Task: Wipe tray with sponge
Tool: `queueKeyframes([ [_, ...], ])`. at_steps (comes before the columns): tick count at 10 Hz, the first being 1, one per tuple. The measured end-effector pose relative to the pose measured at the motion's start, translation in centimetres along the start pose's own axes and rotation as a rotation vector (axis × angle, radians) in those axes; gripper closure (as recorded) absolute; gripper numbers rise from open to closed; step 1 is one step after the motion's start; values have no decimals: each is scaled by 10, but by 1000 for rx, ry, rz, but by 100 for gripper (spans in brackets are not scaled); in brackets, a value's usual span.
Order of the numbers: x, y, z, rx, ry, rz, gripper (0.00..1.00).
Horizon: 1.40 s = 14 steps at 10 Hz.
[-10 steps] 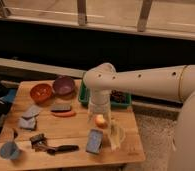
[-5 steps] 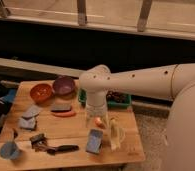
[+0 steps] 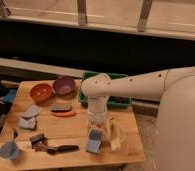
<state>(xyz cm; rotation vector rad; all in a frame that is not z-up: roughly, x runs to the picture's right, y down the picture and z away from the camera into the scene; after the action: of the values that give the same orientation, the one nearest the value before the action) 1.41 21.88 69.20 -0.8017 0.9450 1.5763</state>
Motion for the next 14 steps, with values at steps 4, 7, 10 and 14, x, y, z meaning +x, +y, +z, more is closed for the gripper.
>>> queueKeyframes([
  [4,13,2,8,-7,37,5,35],
  [7,15,5,21,-17,80,2,35],
  [10,16,7,29,-29,107,-3,35],
  [14,17,13,36,-45,134,-13,35],
])
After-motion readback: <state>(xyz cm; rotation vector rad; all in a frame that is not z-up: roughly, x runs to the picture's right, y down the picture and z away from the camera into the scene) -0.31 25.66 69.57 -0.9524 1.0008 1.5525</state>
